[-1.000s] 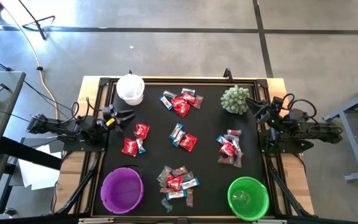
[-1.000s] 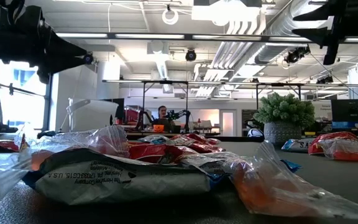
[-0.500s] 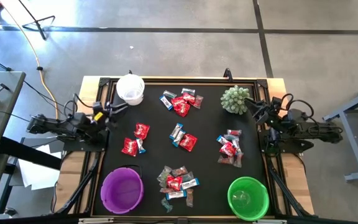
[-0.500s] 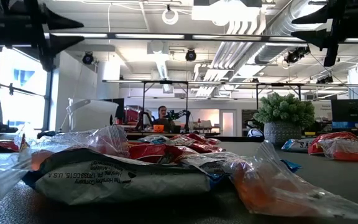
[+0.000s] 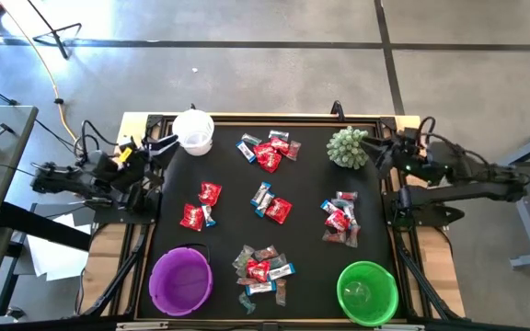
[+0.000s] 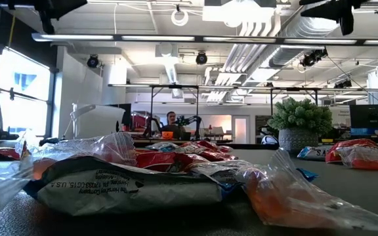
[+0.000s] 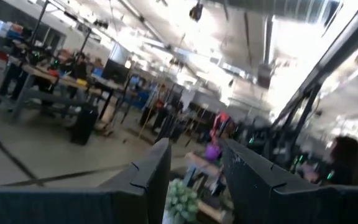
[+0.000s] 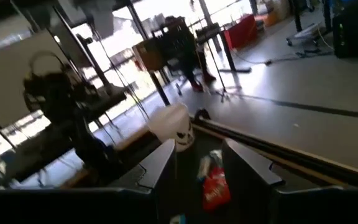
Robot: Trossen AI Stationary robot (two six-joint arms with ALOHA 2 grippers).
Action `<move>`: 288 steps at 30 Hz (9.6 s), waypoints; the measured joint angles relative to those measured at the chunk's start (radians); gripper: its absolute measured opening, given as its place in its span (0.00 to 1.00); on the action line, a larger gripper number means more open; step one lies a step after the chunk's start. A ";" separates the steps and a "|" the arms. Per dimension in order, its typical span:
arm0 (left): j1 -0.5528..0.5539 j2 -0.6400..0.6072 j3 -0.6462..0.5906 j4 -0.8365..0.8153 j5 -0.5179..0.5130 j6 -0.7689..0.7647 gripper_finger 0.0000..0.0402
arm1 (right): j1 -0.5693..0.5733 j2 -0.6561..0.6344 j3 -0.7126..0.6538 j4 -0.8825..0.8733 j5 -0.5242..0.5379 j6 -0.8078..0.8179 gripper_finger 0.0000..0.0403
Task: Sort candy
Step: Put the red gummy into the green bucket, then put the orange gummy into the green bucket
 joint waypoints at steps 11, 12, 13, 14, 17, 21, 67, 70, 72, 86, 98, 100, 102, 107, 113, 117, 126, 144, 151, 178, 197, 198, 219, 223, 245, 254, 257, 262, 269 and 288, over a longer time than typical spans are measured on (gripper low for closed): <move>0.000 0.284 0.366 -0.482 -0.011 -0.028 0.33 | 0.000 0.321 0.477 -0.717 -0.051 0.115 0.31; 0.000 0.303 0.395 -0.532 -0.011 -0.047 0.33 | 0.000 0.342 0.500 -0.772 -0.058 0.140 0.31; 0.000 0.319 0.424 -0.582 -0.012 -0.067 0.33 | 0.000 0.361 0.518 -0.824 -0.071 0.166 0.31; 0.001 0.333 0.450 -0.630 -0.013 -0.090 0.33 | 0.000 0.380 0.530 -0.869 -0.088 0.190 0.31; 0.001 0.373 0.516 -0.750 -0.015 -0.171 0.33 | 0.000 0.435 0.541 -0.970 -0.161 0.245 0.31; 0.001 0.419 0.587 -0.835 -0.014 -0.256 0.33 | 0.000 0.518 0.524 -1.047 -0.283 0.248 0.31; 0.001 0.595 0.862 -0.835 0.019 -0.018 0.33 | -0.038 0.864 -0.020 -0.592 -0.422 0.031 0.31; 0.001 0.595 0.862 -0.816 0.019 -0.017 0.33 | -0.059 0.864 -0.050 -0.532 -0.450 0.088 0.31; 0.001 0.595 0.862 -0.817 0.019 -0.016 0.33 | -0.067 0.864 -0.063 -0.506 -0.449 0.051 0.31; 0.001 0.597 0.862 -0.822 0.019 -0.017 0.33 | -0.073 0.864 -0.065 -0.489 -0.375 -0.159 0.31; -0.001 0.604 0.861 -0.823 0.026 -0.007 0.33 | -0.126 0.864 -0.165 -0.380 -0.231 -0.042 0.31; -0.001 0.604 0.861 -0.823 0.026 0.008 0.33 | -0.147 0.864 -0.175 -0.373 -0.222 -0.042 0.31; -0.001 0.604 0.861 -0.823 0.026 0.010 0.33 | -0.168 0.864 -0.186 -0.347 -0.258 -0.055 0.31; -0.001 0.604 0.861 -0.822 0.026 0.009 0.33 | -0.202 0.861 -0.220 -0.299 -0.317 -0.081 0.31; -0.001 0.604 0.861 -0.822 0.027 0.009 0.33 | -0.219 0.862 -0.222 -0.295 -0.334 -0.054 0.17; -0.001 0.604 0.861 -0.822 0.026 0.009 0.33 | -0.219 0.862 -0.222 -0.292 -0.334 0.034 0.03; -0.001 0.604 0.861 -0.823 0.027 0.009 0.33 | -0.217 0.862 -0.198 -0.306 -0.345 0.186 0.01; -0.001 0.603 0.861 -0.884 0.027 -0.001 0.33 | -0.214 0.862 0.112 -0.438 -0.533 0.280 0.00; -0.001 0.603 0.861 -0.884 0.027 -0.002 0.33 | -0.133 0.862 0.334 -0.601 -0.618 0.315 0.00; -0.001 0.603 0.862 -0.811 0.018 0.062 0.33 | 0.858 0.968 0.618 -0.723 -0.640 1.686 0.00; -0.001 0.599 0.862 -0.753 0.016 0.174 0.33 | 0.868 1.069 0.618 -0.737 -0.675 1.711 0.32; -0.001 0.599 0.862 -0.753 0.016 0.174 0.33 | 0.857 1.064 0.618 -0.744 -0.674 1.700 0.33; -0.001 0.600 0.862 -0.753 0.016 0.084 0.33 | 0.444 1.000 0.438 -1.066 -0.559 1.177 0.33; -0.001 0.600 0.862 -0.753 0.016 0.084 0.33 | 0.392 1.000 0.345 -0.962 -0.583 1.288 0.33; -0.001 0.600 0.862 -0.762 0.016 0.085 0.33 | 0.425 0.999 -0.072 -0.391 -0.640 1.547 0.33; -0.001 0.600 0.862 -0.762 0.016 0.085 0.33 | 0.425 0.998 -0.077 -0.363 -0.641 1.493 0.18; -0.001 0.600 0.862 -0.762 0.016 0.086 0.33 | 0.425 0.998 -0.072 -0.360 -0.641 1.485 0.07; -0.001 0.600 0.862 -0.762 0.016 0.087 0.33 | 0.425 0.993 -0.033 -0.366 -0.641 1.461 0.04; -0.001 0.600 0.862 -0.774 0.016 0.087 0.33 | 0.425 0.962 0.092 -0.497 -0.604 1.348 0.02; -0.001 0.600 0.862 -0.779 0.016 0.112 0.33 | 0.646 0.928 0.685 -0.772 -0.611 1.423 0.01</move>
